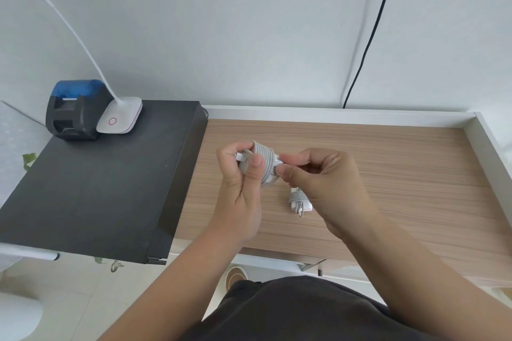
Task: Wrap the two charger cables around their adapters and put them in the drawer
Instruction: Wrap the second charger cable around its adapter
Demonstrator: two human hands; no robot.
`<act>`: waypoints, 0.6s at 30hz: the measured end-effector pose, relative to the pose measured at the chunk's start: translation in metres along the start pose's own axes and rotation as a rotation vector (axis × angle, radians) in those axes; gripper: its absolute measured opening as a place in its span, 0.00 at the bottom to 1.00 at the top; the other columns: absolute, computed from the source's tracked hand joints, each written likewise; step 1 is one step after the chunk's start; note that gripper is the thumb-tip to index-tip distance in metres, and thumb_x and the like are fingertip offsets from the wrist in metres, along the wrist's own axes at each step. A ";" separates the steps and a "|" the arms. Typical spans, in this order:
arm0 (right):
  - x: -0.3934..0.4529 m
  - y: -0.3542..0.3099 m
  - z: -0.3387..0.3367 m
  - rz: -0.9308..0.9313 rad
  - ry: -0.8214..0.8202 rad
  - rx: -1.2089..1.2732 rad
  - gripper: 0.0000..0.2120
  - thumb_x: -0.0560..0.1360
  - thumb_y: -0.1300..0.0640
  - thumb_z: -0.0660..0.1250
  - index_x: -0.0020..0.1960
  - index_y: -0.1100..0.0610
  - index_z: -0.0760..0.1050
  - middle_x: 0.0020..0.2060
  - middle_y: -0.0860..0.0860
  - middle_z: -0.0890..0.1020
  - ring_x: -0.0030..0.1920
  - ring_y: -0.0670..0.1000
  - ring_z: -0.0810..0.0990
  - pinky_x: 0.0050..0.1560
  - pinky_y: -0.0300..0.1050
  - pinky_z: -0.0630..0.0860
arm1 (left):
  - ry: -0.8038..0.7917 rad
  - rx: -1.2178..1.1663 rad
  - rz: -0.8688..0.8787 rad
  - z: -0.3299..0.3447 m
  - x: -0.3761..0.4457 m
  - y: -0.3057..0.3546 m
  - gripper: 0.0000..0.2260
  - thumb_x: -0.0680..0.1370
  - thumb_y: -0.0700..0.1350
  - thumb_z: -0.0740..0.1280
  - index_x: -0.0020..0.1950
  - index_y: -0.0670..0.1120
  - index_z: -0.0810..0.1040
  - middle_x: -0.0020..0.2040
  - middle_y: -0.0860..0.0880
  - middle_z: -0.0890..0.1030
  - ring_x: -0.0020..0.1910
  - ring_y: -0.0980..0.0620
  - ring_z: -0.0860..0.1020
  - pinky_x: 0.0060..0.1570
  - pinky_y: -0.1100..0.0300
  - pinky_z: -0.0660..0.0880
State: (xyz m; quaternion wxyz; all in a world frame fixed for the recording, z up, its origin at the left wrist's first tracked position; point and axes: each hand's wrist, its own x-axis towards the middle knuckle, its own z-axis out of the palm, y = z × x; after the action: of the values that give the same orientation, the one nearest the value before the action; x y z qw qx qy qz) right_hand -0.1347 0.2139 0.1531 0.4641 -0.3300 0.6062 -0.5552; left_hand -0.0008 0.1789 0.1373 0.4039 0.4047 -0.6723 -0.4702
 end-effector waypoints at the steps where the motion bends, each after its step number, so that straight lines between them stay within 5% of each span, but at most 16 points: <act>1: 0.000 0.000 0.000 0.008 0.001 0.007 0.07 0.68 0.65 0.76 0.39 0.54 0.84 0.31 0.50 0.84 0.34 0.48 0.78 0.40 0.40 0.77 | 0.000 0.035 0.036 0.000 -0.001 -0.002 0.10 0.80 0.52 0.52 0.59 0.50 0.61 0.50 0.55 0.72 0.40 0.66 0.73 0.39 0.72 0.71; 6: -0.001 0.002 0.002 0.038 0.002 -0.012 0.04 0.68 0.66 0.75 0.41 0.58 0.84 0.31 0.55 0.83 0.33 0.50 0.77 0.37 0.41 0.77 | 0.004 0.158 0.182 -0.003 -0.003 -0.012 0.06 0.84 0.43 0.54 0.60 0.47 0.60 0.50 0.61 0.72 0.45 0.66 0.74 0.43 0.74 0.70; 13: 0.003 -0.005 0.003 0.031 -0.059 -0.009 0.04 0.68 0.67 0.74 0.38 0.59 0.83 0.30 0.58 0.80 0.31 0.50 0.76 0.35 0.40 0.74 | -0.007 0.111 0.213 -0.007 0.001 -0.017 0.08 0.82 0.42 0.53 0.57 0.55 0.61 0.50 0.71 0.71 0.44 0.63 0.73 0.43 0.72 0.70; 18: 0.003 -0.004 0.004 0.050 -0.066 -0.008 0.03 0.69 0.68 0.73 0.38 0.62 0.82 0.31 0.59 0.81 0.31 0.52 0.76 0.34 0.40 0.74 | -0.018 0.107 0.210 -0.006 -0.001 -0.019 0.04 0.83 0.51 0.51 0.57 0.59 0.60 0.50 0.73 0.70 0.44 0.65 0.72 0.38 0.68 0.72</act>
State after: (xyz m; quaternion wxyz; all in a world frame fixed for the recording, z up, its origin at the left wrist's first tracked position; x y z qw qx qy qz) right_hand -0.1326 0.2087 0.1566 0.4962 -0.3348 0.6010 -0.5296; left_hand 0.0077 0.1735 0.1205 0.4229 0.3488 -0.7386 -0.3925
